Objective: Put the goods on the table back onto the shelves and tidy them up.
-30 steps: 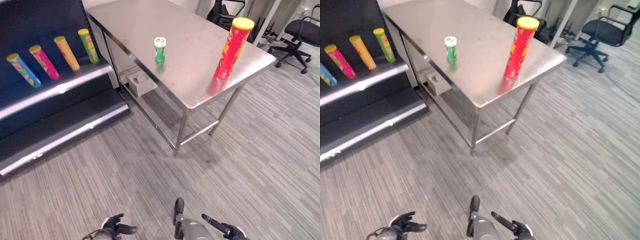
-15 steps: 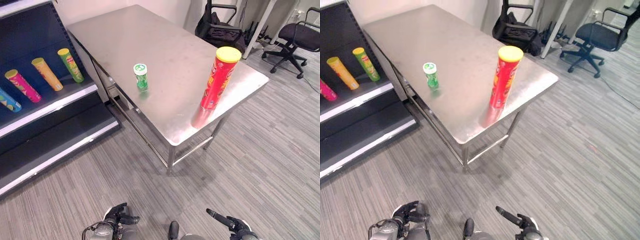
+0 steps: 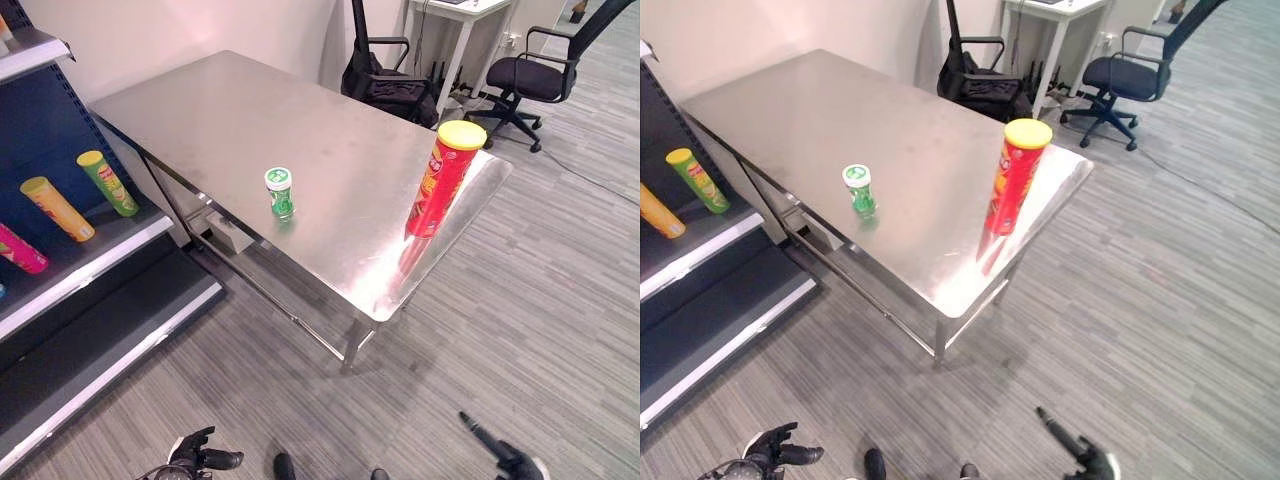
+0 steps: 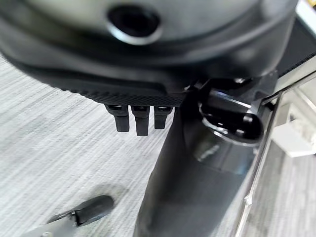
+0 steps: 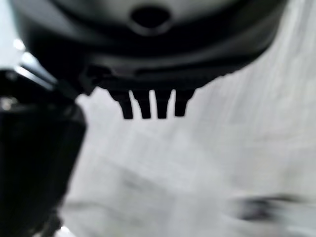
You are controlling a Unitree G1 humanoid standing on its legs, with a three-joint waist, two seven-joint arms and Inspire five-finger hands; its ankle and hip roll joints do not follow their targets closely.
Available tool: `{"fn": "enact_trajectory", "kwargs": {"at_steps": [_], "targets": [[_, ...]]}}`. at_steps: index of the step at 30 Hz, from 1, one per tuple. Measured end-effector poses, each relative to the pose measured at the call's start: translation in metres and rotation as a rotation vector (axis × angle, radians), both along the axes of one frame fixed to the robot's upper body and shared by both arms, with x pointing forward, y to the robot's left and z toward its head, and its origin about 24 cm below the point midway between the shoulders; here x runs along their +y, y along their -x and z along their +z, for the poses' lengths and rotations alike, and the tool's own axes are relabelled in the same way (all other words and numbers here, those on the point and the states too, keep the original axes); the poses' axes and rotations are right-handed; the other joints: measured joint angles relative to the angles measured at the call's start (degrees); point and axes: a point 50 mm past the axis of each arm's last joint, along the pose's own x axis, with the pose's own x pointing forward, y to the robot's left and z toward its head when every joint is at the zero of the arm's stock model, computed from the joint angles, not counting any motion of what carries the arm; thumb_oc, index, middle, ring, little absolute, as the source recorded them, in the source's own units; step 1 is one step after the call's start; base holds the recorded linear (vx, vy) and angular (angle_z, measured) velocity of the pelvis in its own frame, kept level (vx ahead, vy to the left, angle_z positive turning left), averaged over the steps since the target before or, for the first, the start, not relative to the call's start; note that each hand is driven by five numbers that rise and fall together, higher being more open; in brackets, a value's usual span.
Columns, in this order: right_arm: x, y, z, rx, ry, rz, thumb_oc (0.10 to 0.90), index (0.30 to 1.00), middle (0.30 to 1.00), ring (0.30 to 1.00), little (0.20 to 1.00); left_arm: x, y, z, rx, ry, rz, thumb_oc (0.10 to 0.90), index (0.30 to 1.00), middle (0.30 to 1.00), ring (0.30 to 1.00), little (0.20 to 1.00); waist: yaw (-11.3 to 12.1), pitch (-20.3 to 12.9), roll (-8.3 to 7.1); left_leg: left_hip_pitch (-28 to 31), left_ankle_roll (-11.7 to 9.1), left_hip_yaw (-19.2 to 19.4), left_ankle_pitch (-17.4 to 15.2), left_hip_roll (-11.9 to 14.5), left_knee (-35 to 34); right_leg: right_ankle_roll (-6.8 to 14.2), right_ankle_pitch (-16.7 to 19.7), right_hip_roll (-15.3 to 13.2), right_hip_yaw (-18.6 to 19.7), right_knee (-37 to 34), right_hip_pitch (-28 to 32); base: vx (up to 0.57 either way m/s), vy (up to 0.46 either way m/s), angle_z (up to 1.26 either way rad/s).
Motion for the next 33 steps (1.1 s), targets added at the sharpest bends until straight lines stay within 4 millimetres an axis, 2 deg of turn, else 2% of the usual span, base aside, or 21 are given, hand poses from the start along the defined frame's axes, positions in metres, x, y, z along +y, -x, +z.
{"fn": "enact_trajectory", "kwargs": {"at_steps": [3,6,7,8,9,11,13,16,20,24,33], "targets": [[-0.037,-0.011,0.044,-0.044,0.196,0.004,0.800,0.900,0.900,0.900,0.900,-0.009,0.004,-0.004,0.013,0.017,-0.013,0.800,0.900,0.900,0.900,0.900,-0.3,-0.3,-0.42,-0.3,0.0,0.0,0.0,-0.1,0.0,0.2,0.0,-0.2,0.0,0.0,-0.3,0.03,0.056,0.00],[-0.061,-0.029,0.110,-0.203,0.404,0.026,0.800,0.900,0.900,0.900,0.900,-0.014,0.016,-0.008,0.052,0.018,-0.047,0.800,0.900,0.900,0.900,0.900,-1.0,-0.9,-0.79,-0.6,0.4,0.1,0.3,0.0,0.0,0.2,0.0,-0.1,0.1,0.0,-0.7,0.02,0.030,-0.03],[-0.063,-0.033,0.122,-0.254,0.448,0.023,0.800,0.900,0.900,0.900,0.900,-0.014,0.019,-0.008,0.062,0.015,-0.053,0.800,0.900,0.900,0.900,0.900,-1.0,-1.3,-1.62,-0.8,0.4,0.1,0.3,0.1,0.0,0.2,0.0,0.0,0.1,0.0,-0.8,0.02,0.065,0.00],[-0.062,-0.045,0.148,-0.309,0.512,0.086,0.800,0.900,0.900,0.900,0.900,-0.014,0.022,-0.009,0.076,0.006,-0.079,0.800,0.900,0.900,0.900,0.900,-0.6,-2.1,-2.98,-1.0,0.2,0.0,0.4,0.1,0.0,0.2,0.0,0.1,-0.1,0.0,-1.0,0.02,0.052,0.02],[-0.058,-0.057,0.168,-0.364,0.542,0.142,0.800,0.900,0.900,0.900,0.900,-0.015,0.022,-0.009,0.078,0.011,-0.091,0.800,0.900,0.900,0.900,0.900,-0.7,-2.2,-3.00,-1.1,0.2,0.0,0.4,0.0,0.0,0.3,0.1,0.0,-0.1,0.0,-0.9,0.01,0.039,0.01],[-0.036,-0.083,0.213,-0.561,0.625,0.298,0.800,0.900,0.900,0.900,0.900,-0.014,0.020,-0.008,0.072,0.016,-0.105,0.800,0.900,0.900,0.900,0.900,-0.4,-2.7,-2.85,-1.0,0.3,0.1,0.3,-0.1,0.0,0.5,0.0,-0.2,-0.1,0.0,-1.0,0.00,0.000,0.00],[-0.027,-0.095,0.229,-0.605,0.627,0.380,0.800,0.900,0.900,0.900,0.900,-0.012,0.018,-0.007,0.067,0.014,-0.109,0.800,0.900,0.900,0.900,0.900,0.6,-2.7,-2.90,-1.0,0.3,0.1,0.3,-0.2,0.0,0.5,0.0,-0.2,-0.1,0.0,-1.0,0.00,0.000,0.00],[-0.017,-0.108,0.232,-0.640,0.581,0.463,0.800,0.900,0.900,0.900,0.900,-0.011,0.020,-0.007,0.071,0.023,-0.112,0.800,0.900,0.900,0.900,0.900,1.9,-2.8,-2.95,-1.1,0.3,-0.1,0.3,-0.2,0.1,0.5,0.0,-0.2,-0.3,0.0,-0.7,0.01,-0.017,0.04],[-0.003,-0.122,0.226,-0.661,0.469,0.556,0.800,0.900,0.900,0.900,0.900,-0.010,0.021,-0.007,0.068,0.023,-0.110,0.800,0.900,0.900,0.900,0.900,2.9,-2.8,-2.92,-1.2,0.4,-0.7,0.5,-0.3,0.3,0.6,0.0,-0.3,-1.0,0.0,-0.4,0.01,-0.023,0.06],[-0.006,-0.129,0.228,-0.665,0.453,0.543,0.800,0.900,0.900,0.900,0.900,-0.010,0.021,-0.007,0.067,0.022,-0.110,0.800,0.900,0.900,0.900,0.900,2.9,-2.7,-3.04,-1.1,0.3,-1.6,0.7,-0.3,0.3,0.6,-0.1,-0.1,-2.1,0.0,0.1,0.01,-0.037,0.12],[-0.001,-0.155,0.237,-0.574,0.497,0.632,0.800,0.900,0.900,0.900,0.900,-0.009,0.020,-0.007,0.067,0.020,-0.110,0.800,0.900,0.900,0.900,0.900,3.5,-2.6,-3.37,-1.1,0.1,-2.5,1.0,-0.1,0.2,0.6,-0.1,0.1,-3.1,0.0,0.6,-0.01,-0.026,0.05]]}}
